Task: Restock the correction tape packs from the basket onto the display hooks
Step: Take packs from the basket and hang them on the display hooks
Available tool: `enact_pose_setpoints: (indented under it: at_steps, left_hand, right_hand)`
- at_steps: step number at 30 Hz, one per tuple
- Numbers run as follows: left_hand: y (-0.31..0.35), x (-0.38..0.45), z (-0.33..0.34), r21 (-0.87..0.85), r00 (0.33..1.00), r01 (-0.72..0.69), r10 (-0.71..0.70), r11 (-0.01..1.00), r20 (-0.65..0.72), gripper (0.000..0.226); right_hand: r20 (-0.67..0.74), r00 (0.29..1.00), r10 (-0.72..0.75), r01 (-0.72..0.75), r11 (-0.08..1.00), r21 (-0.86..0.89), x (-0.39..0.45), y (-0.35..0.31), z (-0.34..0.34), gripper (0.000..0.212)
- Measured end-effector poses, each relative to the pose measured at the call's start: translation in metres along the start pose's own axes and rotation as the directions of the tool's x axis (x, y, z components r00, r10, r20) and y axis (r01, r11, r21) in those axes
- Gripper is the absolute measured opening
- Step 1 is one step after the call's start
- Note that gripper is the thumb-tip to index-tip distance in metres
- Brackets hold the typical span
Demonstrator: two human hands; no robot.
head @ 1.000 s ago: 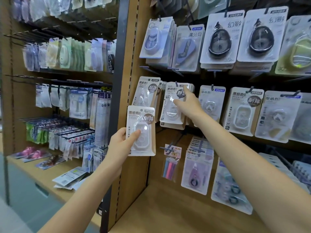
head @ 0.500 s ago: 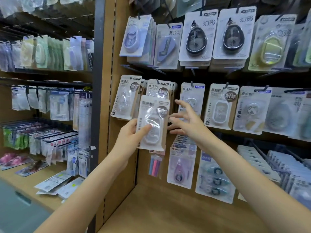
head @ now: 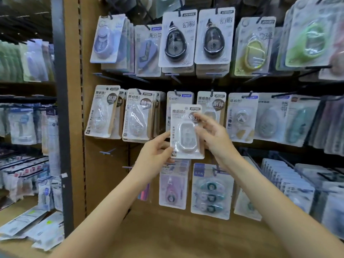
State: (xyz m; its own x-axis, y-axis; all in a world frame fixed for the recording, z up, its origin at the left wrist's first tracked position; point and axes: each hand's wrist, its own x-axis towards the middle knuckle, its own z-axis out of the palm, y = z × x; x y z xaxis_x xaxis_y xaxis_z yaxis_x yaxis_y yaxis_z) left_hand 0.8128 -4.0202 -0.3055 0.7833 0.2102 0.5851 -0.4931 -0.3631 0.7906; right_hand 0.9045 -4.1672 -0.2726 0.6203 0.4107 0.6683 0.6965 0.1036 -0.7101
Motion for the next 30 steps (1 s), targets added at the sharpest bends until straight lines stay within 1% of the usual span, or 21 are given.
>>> enact_pose_setpoints:
  at_steps: [2,3,4,6,8,10,12,14,15,16,17,18,20,21,22,23,25,26,28,29,30]
  left_hand:
    - [0.001,0.003,0.007,0.076,0.999,-0.051,0.050,0.996,0.013,0.053]
    - [0.002,0.006,0.010,0.118,0.997,-0.074,0.072,0.990,0.018,0.055]
    - [0.005,0.009,0.013,0.148,0.996,-0.093,0.090,0.985,0.024,0.059]
    - [0.009,0.019,0.022,0.156,0.994,-0.109,0.105,0.982,0.030,0.065]
    - [0.013,0.030,0.031,0.112,0.995,-0.103,0.100,0.988,0.029,0.065]
    - [0.016,0.037,0.040,0.097,0.997,-0.069,0.065,0.993,0.042,0.060]
    - [0.016,0.039,0.045,0.077,0.998,-0.027,0.022,0.997,0.056,0.058]
    - [0.012,0.039,0.045,0.062,0.997,-0.011,0.007,0.998,0.073,0.056]
    - [0.009,0.038,0.043,0.061,0.996,0.000,-0.006,0.998,0.087,0.054]
    - [0.005,0.036,0.040,0.062,0.995,0.016,-0.022,0.998,0.095,0.052]
    - [0.000,0.033,0.038,0.062,0.995,0.031,-0.036,0.998,0.090,0.051]
    - [-0.005,0.028,0.035,0.057,0.997,0.040,-0.044,0.998,0.070,0.049]
    - [-0.018,0.015,0.028,0.045,0.999,0.049,-0.049,0.998,-0.004,0.045]
    - [-0.024,0.006,0.023,0.033,0.997,0.050,-0.048,0.998,-0.056,0.042]
    - [-0.031,-0.004,0.017,0.021,0.993,0.044,-0.041,0.999,-0.114,0.040]
    - [-0.038,-0.015,0.010,0.016,0.985,0.027,-0.024,0.999,-0.173,0.039]
    - [-0.055,-0.045,-0.010,0.042,0.960,0.003,0.009,0.999,-0.279,0.038]
    - [-0.065,-0.064,-0.020,0.067,0.947,0.003,0.018,0.998,-0.320,0.039]
    - [-0.090,-0.107,-0.044,0.122,0.916,0.037,0.015,0.992,-0.401,0.039]
    - [-0.104,-0.133,-0.056,0.137,0.894,0.080,-0.010,0.987,-0.449,0.039]
    - [-0.121,-0.161,-0.067,0.137,0.873,0.140,-0.057,0.981,-0.485,0.038]
  right_hand:
    - [0.034,0.998,-0.057,0.058,0.997,-0.042,-0.006,-0.002,-0.007,0.048]
    - [0.017,0.995,-0.094,0.095,0.993,-0.074,-0.006,-0.003,-0.010,0.052]
    - [-0.021,0.991,-0.132,0.129,0.985,-0.116,-0.005,-0.005,-0.012,0.056]
    - [-0.130,0.977,-0.170,0.144,0.971,-0.190,0.001,-0.007,-0.015,0.061]
    - [-0.220,0.962,-0.160,0.120,0.975,-0.185,0.009,-0.009,-0.018,0.065]
    - [-0.264,0.954,-0.144,0.080,0.968,-0.237,0.015,-0.009,-0.021,0.062]
    - [-0.265,0.957,-0.115,0.034,0.957,-0.289,0.016,-0.005,-0.026,0.058]
    - [-0.254,0.965,-0.062,-0.013,0.960,-0.280,0.019,-0.004,-0.032,0.057]
    - [-0.252,0.967,-0.039,-0.039,0.953,-0.300,0.022,-0.004,-0.034,0.056]
    - [-0.261,0.965,-0.031,-0.067,0.932,-0.356,0.025,-0.005,-0.036,0.056]
    - [-0.274,0.961,-0.033,-0.100,0.884,-0.456,0.028,-0.007,-0.036,0.056]
    - [-0.278,0.959,-0.050,-0.128,0.801,-0.585,0.029,-0.009,-0.035,0.056]
    - [-0.273,0.952,-0.136,-0.161,0.537,-0.828,0.024,-0.007,-0.028,0.055]
    - [-0.257,0.944,-0.209,-0.151,0.419,-0.895,0.017,-0.003,-0.022,0.053]
    - [-0.233,0.928,-0.290,-0.120,0.359,-0.925,0.008,0.002,-0.014,0.050]
    - [-0.205,0.905,-0.372,-0.060,0.366,-0.929,-0.003,0.008,-0.002,0.045]
    - [-0.125,0.865,-0.486,0.143,0.476,-0.868,-0.030,0.014,0.033,0.034]
    - [-0.074,0.855,-0.514,0.249,0.530,-0.811,-0.046,0.016,0.056,0.030]
    - [0.048,0.837,-0.546,0.428,0.597,-0.678,-0.079,0.024,0.106,0.026]
    - [0.119,0.831,-0.543,0.495,0.624,-0.604,-0.097,0.031,0.133,0.024]
    - [0.195,0.835,-0.514,0.530,0.659,-0.533,-0.119,0.044,0.160,0.024]
